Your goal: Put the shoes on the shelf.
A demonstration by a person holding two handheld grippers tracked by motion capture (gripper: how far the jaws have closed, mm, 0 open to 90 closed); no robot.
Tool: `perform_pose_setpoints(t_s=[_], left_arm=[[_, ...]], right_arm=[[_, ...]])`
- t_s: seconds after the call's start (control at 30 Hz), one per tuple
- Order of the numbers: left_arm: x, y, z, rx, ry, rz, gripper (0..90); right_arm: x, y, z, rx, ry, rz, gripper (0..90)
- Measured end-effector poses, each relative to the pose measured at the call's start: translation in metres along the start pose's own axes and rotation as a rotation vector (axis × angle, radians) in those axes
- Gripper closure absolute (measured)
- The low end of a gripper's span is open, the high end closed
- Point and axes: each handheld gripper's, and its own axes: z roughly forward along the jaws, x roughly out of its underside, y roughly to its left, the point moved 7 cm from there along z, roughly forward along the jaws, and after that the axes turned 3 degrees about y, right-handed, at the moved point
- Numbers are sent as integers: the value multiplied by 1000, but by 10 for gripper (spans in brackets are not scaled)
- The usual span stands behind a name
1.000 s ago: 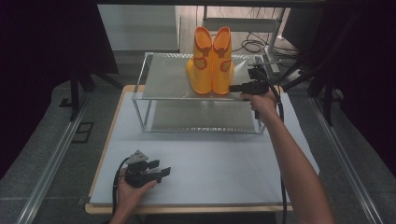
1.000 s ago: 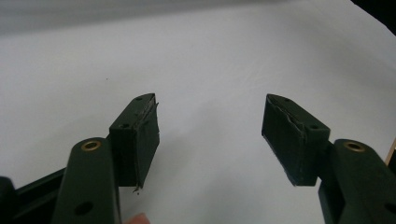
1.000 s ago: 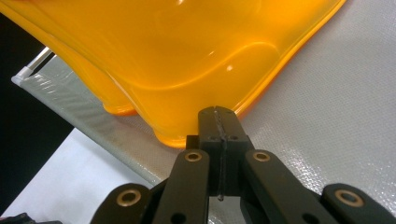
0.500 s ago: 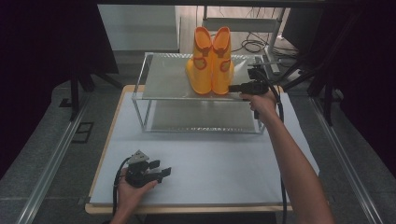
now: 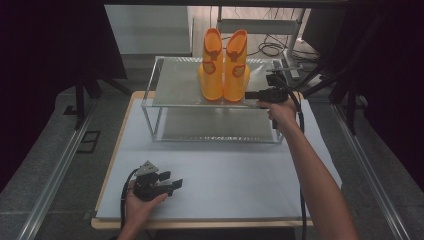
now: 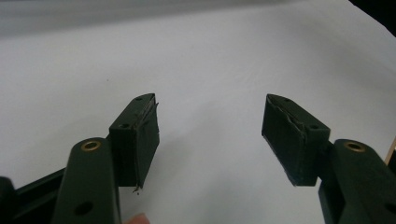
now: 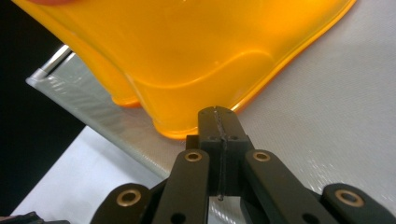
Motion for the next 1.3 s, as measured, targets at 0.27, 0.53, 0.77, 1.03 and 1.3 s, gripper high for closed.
perform_pose_setpoints(t_s=[0.27,0.53,0.77,1.03,1.3], left_arm=[[-1,0,1,-4,-3,3,363],[-2,-2,0,-2,-8,1,363],[-3,-4,1,-1,-6,6,363],[-2,-3,2,-8,0,4,362],[-2,-3,5,-10,4,1,362]], right_arm=[[11,7,-27,-34,-63,-45,823],[32,10,-57,-62,-119,-43,773],[62,7,-86,-87,-173,-53,722],[123,-10,-99,-97,-192,-53,645],[180,-31,-93,-97,-185,-9,622]])
